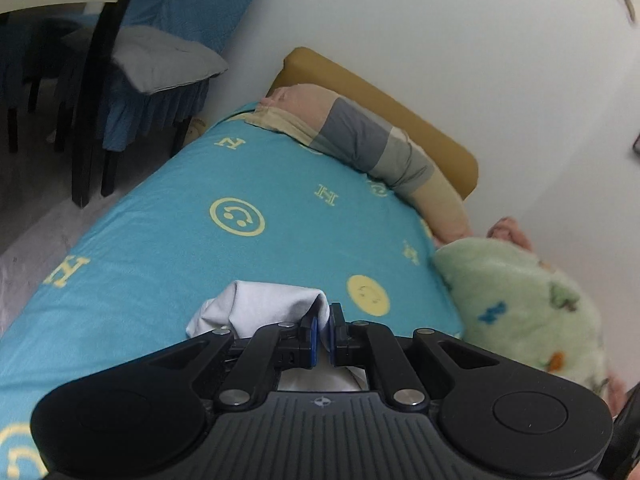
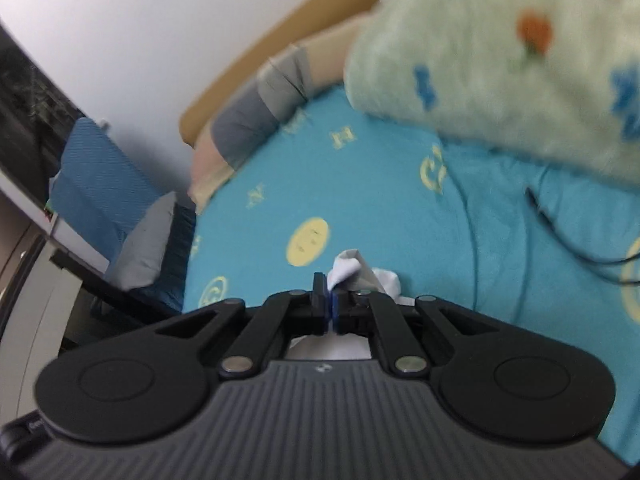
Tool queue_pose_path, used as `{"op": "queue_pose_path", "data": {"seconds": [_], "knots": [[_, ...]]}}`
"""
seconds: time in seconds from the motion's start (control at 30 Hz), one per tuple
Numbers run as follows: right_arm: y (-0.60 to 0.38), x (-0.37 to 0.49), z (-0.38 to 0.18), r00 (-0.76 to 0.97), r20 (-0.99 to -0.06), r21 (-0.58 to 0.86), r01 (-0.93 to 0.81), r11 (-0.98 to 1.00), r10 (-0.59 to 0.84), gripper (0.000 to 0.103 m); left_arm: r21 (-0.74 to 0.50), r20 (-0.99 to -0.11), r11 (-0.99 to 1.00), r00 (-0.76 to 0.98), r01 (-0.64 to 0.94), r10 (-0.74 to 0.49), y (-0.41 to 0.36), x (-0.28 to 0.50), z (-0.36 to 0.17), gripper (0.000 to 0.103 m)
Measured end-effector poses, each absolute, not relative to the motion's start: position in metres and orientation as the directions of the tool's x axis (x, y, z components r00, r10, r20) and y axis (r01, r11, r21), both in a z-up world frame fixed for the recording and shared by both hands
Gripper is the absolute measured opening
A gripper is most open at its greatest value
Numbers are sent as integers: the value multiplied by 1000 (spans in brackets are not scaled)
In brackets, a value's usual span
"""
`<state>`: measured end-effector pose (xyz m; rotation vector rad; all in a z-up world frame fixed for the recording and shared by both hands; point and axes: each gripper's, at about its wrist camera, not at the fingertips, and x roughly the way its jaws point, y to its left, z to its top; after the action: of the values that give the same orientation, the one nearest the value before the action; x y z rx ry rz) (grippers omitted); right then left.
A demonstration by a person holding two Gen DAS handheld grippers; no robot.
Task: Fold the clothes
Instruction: 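Grasp the folded shirt edge with both grippers and fold it over again, then open both grippers and lift them off the shirt bundle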
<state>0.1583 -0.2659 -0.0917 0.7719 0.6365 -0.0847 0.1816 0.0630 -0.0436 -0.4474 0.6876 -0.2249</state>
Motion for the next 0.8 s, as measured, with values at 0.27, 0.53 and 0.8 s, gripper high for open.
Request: {"op": "queue_pose_path", "data": {"seconds": [0.27, 0.53, 0.8], "knots": [[-268, 184, -118, 784, -579, 641, 266, 720, 226, 14, -425, -559, 896, 743, 126, -369, 59, 200, -72, 13], [-235, 174, -98, 790, -524, 572, 49, 819, 319, 86, -313, -559, 909, 720, 276, -411, 35, 182, -61, 80], [-206, 223, -130, 729, -661, 248, -14, 969, 179, 47, -111, -684, 961, 681, 254, -260, 8, 207, -108, 82]]}}
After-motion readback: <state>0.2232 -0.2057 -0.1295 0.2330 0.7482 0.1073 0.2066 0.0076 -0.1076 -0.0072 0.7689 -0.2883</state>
